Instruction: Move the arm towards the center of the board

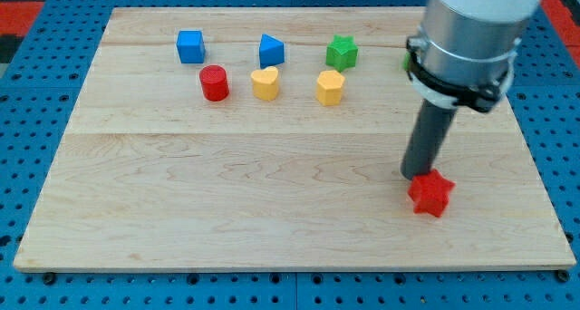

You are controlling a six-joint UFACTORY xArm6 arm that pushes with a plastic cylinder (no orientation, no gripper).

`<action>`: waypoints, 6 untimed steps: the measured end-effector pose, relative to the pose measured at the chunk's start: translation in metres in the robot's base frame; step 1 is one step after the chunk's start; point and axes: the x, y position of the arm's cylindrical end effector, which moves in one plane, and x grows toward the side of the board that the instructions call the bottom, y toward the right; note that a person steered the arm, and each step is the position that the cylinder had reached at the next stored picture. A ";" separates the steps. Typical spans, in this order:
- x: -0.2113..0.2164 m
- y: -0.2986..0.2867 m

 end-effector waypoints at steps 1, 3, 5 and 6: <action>-0.012 -0.007; -0.067 -0.078; -0.111 -0.153; -0.134 -0.146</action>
